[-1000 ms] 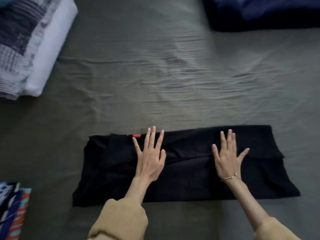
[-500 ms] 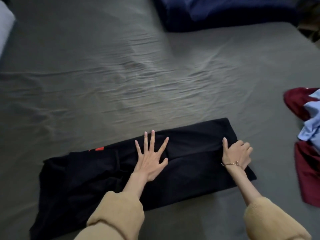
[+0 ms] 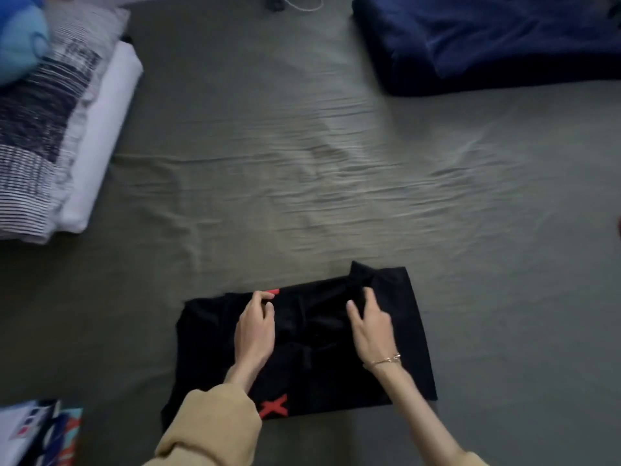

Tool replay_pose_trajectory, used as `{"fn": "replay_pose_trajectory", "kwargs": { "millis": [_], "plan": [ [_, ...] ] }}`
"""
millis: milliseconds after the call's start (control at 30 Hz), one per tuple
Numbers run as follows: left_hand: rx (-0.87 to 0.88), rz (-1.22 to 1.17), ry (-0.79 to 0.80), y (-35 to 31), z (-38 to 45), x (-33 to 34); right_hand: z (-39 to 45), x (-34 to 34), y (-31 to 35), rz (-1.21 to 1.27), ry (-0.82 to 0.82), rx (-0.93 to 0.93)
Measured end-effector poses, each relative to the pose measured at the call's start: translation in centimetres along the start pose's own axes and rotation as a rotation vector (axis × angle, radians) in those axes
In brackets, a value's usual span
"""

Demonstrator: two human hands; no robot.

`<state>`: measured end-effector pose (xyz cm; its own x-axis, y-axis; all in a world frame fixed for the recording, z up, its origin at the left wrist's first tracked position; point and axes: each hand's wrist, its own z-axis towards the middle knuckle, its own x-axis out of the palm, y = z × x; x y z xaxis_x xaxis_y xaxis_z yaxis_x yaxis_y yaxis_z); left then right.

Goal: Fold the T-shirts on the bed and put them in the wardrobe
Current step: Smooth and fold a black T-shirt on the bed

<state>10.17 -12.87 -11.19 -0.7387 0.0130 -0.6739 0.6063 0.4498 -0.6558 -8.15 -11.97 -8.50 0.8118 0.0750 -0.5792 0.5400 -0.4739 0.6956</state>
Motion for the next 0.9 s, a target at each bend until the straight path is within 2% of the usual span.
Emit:
{"fn": "replay_pose_trajectory", "kwargs": {
  "millis": [100,233,467,533,667,767,900],
  "plan": [
    [-0.13,-0.153,0.113,2.9,1.0,-3.5,-2.4,5.1,3.1,0.074,0.139,-0.02],
    [-0.336,-0.367,0.366,5.1,1.0,-7.5,-4.8,10.6,6.7,0.035,0.231,-0.065],
    [-0.511,-0.585,0.556,8.1,1.8,-10.6,-6.9,18.2,9.9,-0.05,0.361,-0.105],
    [-0.467,-0.553,0.555,8.6,2.0,-11.5,-7.0,19.7,10.3,-0.075,0.414,-0.107],
    [-0.419,-0.478,0.444,10.0,3.0,-12.1,-6.9,20.5,10.1,-0.063,0.474,-0.077],
    [-0.382,-0.358,0.396,11.1,3.5,-12.0,-6.5,19.9,9.5,0.022,0.408,-0.063],
    [-0.309,-0.19,0.263,11.9,3.8,-11.9,-5.0,17.4,7.4,-0.045,0.034,-0.038]
  ]
}}
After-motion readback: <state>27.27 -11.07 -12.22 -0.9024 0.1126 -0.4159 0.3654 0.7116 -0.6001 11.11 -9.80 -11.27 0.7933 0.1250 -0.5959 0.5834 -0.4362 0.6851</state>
